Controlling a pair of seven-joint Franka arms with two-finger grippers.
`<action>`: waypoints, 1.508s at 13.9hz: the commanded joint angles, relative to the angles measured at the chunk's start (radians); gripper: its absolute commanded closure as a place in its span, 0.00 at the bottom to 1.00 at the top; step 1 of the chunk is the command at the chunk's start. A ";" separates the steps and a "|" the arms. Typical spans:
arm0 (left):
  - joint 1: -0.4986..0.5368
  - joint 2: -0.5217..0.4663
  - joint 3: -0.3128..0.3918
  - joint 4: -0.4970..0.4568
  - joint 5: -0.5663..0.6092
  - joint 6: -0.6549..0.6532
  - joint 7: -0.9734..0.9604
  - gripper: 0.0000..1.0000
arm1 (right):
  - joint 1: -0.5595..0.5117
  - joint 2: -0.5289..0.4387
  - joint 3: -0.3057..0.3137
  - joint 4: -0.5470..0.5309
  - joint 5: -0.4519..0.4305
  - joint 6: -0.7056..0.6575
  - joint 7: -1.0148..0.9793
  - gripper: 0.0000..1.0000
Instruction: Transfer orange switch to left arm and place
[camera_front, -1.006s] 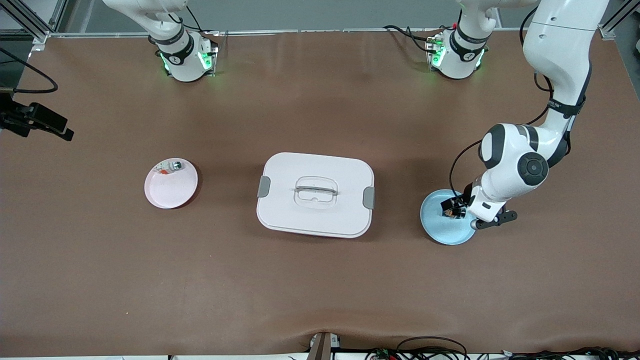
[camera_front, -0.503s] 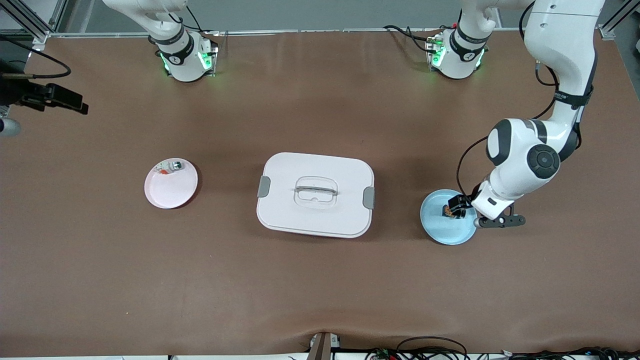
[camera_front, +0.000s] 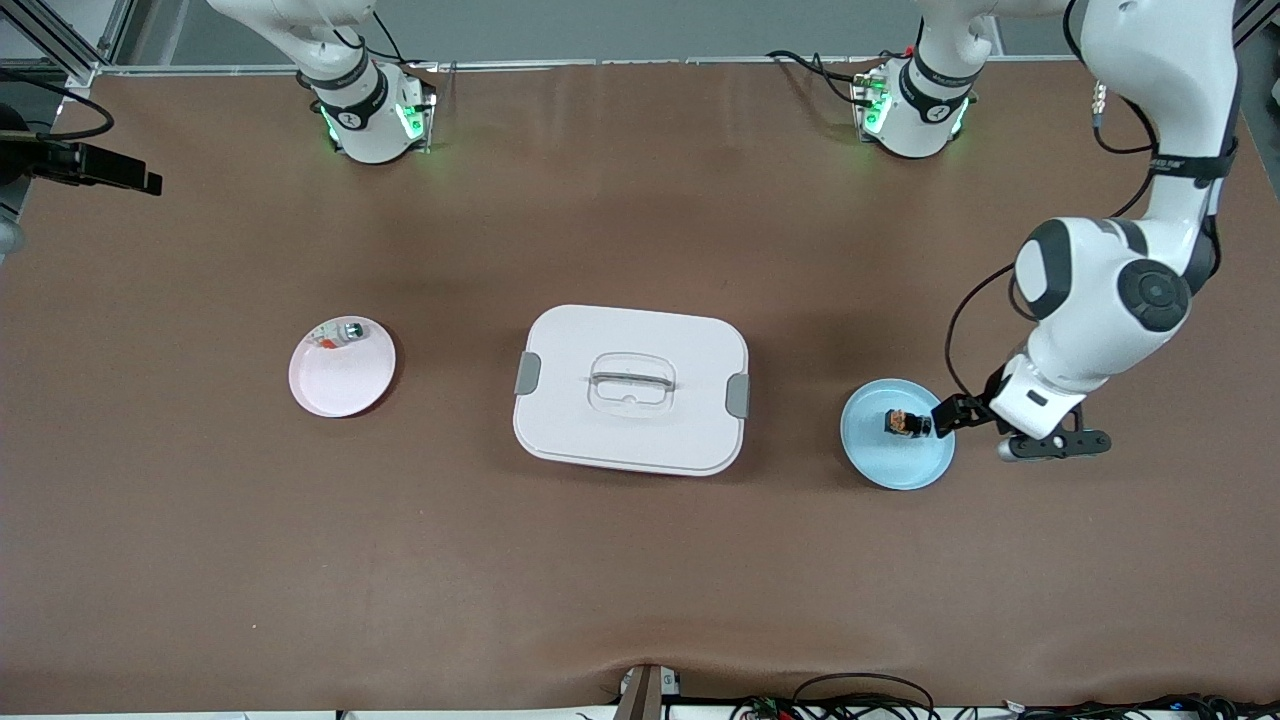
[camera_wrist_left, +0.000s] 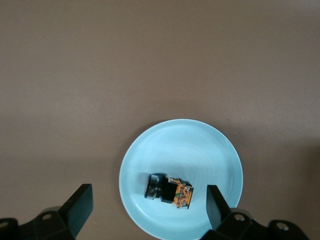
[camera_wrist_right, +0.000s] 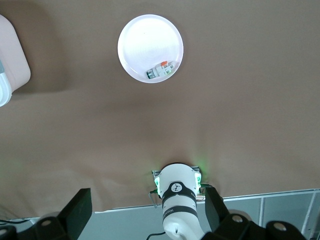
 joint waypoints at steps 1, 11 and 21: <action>0.015 -0.083 0.005 -0.013 -0.007 -0.094 0.060 0.00 | -0.013 -0.011 0.013 -0.004 0.023 0.000 0.004 0.00; 0.058 -0.452 0.002 -0.022 0.023 -0.464 0.092 0.00 | 0.099 0.049 0.018 0.001 0.011 0.144 -0.005 0.00; 0.055 -0.457 -0.003 0.239 0.060 -0.734 0.080 0.00 | 0.002 0.092 0.010 0.037 -0.049 0.301 -0.010 0.00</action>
